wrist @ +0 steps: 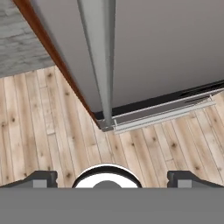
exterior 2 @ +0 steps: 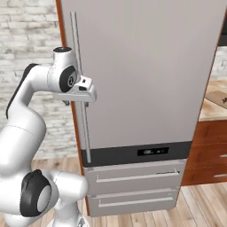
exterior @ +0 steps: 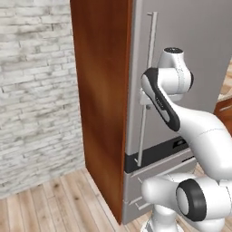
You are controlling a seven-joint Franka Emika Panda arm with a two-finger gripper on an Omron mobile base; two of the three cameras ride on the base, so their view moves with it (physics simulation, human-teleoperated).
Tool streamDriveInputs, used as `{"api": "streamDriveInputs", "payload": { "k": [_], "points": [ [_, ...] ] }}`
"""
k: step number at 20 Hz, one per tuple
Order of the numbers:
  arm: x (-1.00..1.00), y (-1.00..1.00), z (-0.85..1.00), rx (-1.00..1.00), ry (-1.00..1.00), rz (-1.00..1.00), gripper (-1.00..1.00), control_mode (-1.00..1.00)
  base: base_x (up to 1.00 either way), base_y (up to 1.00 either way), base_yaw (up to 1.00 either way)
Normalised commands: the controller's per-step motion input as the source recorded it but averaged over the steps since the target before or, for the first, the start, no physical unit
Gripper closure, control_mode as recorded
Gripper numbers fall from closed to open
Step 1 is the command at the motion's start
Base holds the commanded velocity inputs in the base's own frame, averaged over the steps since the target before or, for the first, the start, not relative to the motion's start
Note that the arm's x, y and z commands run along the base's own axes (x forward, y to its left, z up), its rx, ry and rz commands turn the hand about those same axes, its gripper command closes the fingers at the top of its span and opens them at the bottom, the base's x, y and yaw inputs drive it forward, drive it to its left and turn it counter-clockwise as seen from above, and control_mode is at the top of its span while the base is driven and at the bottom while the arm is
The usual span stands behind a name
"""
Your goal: Retrieve a lemon from the fridge and place it on the cutting board with the fish.
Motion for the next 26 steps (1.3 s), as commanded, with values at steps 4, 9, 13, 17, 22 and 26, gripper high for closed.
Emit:
{"api": "streamDriveInputs", "payload": {
  "k": [4,9,13,17,22,26],
  "points": [
    [0.00,0.00,0.00,0.00,0.00,0.00,-1.00,1.00,-0.20,0.27,-0.12],
    [0.00,0.00,0.00,0.00,0.00,0.00,-1.00,1.00,-0.34,0.03,-0.05],
    [0.00,0.00,0.00,0.00,0.00,0.00,-1.00,1.00,-0.22,0.01,0.00],
    [0.00,0.00,0.00,0.00,0.00,0.00,-1.00,1.00,-0.18,0.14,0.00],
    [0.00,0.02,0.00,0.00,0.00,0.00,-1.00,-1.00,-0.03,0.09,0.00],
    [0.12,0.24,-0.10,0.00,-0.07,-0.04,-1.00,-1.00,0.00,0.00,0.00]
  ]
}}
